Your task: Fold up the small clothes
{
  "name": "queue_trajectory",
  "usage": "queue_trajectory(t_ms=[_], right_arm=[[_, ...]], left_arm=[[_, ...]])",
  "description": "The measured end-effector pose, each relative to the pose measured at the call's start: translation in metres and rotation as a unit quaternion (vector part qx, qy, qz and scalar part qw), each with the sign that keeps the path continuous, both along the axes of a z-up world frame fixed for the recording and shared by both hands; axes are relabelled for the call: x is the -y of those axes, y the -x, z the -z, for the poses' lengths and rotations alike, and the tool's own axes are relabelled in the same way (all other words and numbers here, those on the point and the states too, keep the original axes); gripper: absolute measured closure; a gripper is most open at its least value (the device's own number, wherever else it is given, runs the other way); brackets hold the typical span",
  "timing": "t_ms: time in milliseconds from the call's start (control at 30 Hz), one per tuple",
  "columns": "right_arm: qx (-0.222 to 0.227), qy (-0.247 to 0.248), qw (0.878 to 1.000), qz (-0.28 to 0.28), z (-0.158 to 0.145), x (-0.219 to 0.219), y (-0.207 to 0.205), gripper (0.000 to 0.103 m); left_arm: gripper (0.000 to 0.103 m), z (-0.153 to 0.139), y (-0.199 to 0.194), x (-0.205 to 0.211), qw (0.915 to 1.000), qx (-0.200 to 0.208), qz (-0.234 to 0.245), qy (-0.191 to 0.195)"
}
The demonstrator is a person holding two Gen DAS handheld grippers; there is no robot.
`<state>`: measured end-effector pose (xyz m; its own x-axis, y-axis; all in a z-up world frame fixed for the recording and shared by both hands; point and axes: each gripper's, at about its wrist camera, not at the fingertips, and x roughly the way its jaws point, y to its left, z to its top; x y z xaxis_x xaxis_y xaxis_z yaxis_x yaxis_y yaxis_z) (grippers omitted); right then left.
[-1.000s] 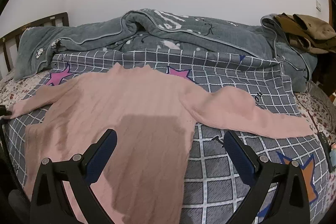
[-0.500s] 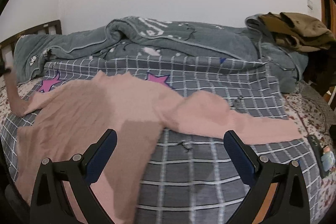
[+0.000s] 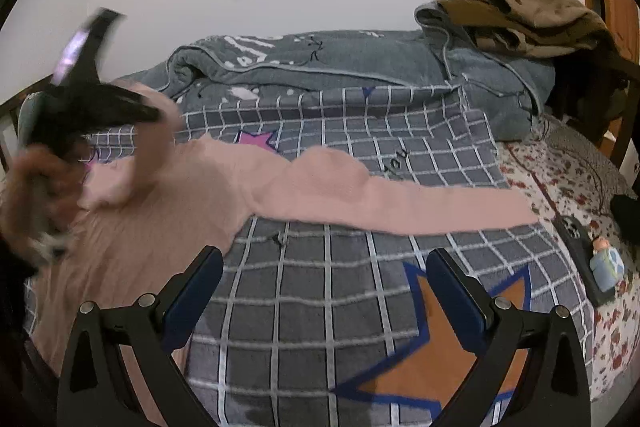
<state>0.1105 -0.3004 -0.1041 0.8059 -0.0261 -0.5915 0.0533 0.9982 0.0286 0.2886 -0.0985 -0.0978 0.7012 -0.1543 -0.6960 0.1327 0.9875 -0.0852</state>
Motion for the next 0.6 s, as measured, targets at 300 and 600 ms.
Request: queue_trajectory(t_ms=[300, 600], right_arm=[[-0.035, 0.022, 0.999, -0.014, 0.024, -0.011, 0.011, 0.003], [-0.047, -0.019, 0.997, -0.055, 0.033, -0.043, 0.016, 0.007]], left_arm=[[0.023, 0.017, 0.008, 0.007, 0.9972, -0.028, -0.03, -0.063], [0.02, -0.017, 0.053, -0.107, 0.9966, 0.008, -0.079, -0.025]])
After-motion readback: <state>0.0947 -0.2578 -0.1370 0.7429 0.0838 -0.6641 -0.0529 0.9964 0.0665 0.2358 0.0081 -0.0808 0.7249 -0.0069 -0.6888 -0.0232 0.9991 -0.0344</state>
